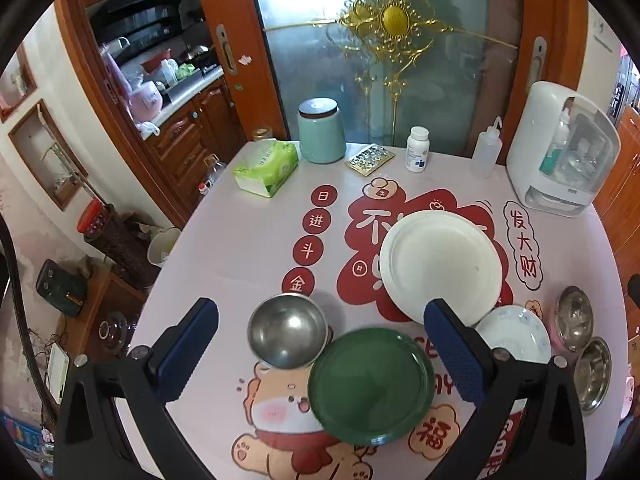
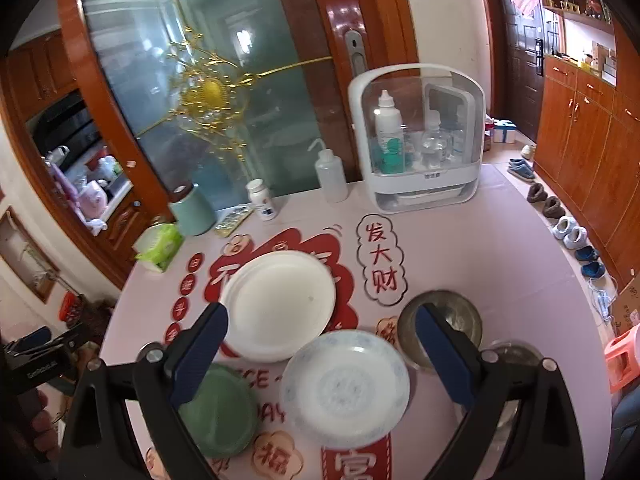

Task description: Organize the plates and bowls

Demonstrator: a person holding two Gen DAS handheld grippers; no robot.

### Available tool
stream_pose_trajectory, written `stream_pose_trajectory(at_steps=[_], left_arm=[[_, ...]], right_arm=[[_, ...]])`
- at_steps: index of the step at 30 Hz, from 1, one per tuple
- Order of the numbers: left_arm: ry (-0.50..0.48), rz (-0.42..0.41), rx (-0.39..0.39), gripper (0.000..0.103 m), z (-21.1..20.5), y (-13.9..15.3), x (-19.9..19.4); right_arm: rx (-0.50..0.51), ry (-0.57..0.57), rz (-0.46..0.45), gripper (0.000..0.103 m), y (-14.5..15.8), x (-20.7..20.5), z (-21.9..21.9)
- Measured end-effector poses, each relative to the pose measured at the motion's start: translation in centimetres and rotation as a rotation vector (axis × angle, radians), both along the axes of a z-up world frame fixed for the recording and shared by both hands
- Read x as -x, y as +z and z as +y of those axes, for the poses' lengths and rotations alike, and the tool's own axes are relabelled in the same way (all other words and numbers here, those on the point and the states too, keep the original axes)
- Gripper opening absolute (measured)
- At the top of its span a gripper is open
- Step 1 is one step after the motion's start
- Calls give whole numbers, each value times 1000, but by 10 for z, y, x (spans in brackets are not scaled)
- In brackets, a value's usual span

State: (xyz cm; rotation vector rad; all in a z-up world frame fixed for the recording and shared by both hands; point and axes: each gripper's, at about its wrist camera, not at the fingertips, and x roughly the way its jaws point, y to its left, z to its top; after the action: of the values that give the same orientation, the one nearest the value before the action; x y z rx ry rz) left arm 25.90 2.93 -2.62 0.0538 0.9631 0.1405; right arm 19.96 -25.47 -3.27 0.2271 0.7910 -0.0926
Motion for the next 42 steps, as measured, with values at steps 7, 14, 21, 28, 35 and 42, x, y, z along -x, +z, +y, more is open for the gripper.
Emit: stream_pose_trajectory(at_steps=[7,14,21,28,35,42], left_arm=[[-19,33,21,102,3,-26,-44],[-60,71,107,102,5,-61,-79],[-59,124,230,102,5,-104,-102],[-27,174,305,102,7,-139,-121],[-11,215,343,98,2,-170,-139],[-3,248,372,83,0,-196,-150]], right_arm=[[7,5,21,95,-27,-42,-9],[-54,37,17,95,-61,-68,-15],[-138,59,62,95,-106,-90,-18],[-242,48,141,90,-142,-108,-24],[-337,14,213,78,-173,-118,-27],[-346,22,259,66,-194,-128,-21]])
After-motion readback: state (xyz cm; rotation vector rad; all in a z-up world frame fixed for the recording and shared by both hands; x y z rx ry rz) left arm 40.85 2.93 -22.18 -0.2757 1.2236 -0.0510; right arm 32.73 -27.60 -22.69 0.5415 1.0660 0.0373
